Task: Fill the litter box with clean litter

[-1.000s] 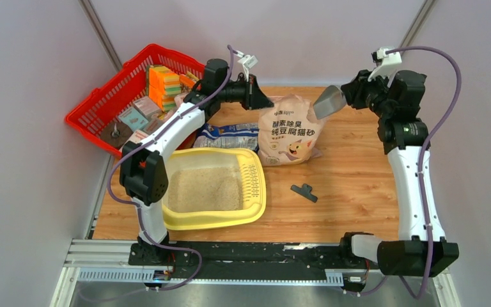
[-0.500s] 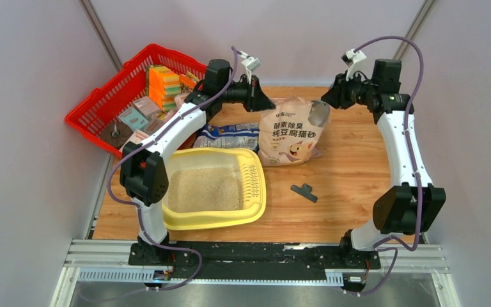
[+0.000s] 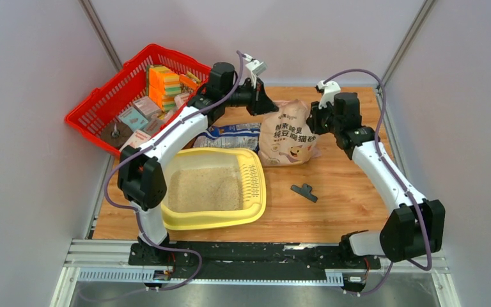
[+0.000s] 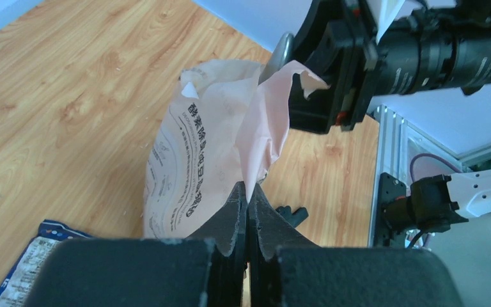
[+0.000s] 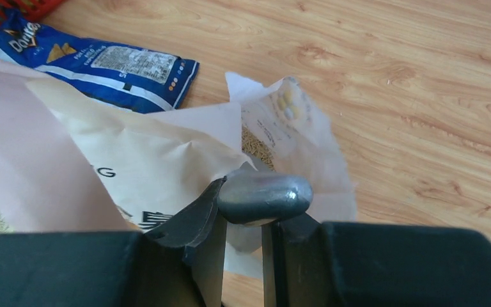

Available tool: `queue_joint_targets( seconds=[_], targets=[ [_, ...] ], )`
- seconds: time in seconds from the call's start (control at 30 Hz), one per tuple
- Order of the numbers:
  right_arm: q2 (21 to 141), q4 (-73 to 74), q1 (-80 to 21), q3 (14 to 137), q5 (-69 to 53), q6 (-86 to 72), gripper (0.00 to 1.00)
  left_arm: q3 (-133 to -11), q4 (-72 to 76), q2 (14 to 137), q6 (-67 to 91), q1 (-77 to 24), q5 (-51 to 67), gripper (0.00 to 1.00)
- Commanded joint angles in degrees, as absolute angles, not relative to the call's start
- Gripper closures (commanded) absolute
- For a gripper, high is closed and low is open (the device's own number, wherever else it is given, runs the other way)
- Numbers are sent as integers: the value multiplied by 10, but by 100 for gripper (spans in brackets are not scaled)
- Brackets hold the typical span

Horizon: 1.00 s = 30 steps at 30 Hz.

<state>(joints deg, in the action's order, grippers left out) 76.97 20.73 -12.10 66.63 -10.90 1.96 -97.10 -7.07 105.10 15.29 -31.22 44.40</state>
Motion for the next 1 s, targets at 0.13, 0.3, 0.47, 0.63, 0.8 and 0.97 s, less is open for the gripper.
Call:
queue_joint_targets(
  seconds=[0.13,0.3,0.47,0.63,0.8,0.97],
  targets=[
    [801,134,-166,589,-31,-14,100,-985,1,1014,148,-324,446,100],
    [837,138,-147,573,-113,-95,100,-1000,18,1022,153,-325,444,100],
    [860,110,-129,572,-216,-118,100,-1012,20,1032,153,-325,439,100],
    [866,84,-65,592,-350,-172,100,-1037,4,1041,139,-326,439,100],
    [868,-33,11,592,-433,-389,100,-1052,-18,1050,130,-327,437,100],
    [844,-65,47,594,-471,-471,100,-1070,-34,1058,116,-330,432,100]
  ],
)
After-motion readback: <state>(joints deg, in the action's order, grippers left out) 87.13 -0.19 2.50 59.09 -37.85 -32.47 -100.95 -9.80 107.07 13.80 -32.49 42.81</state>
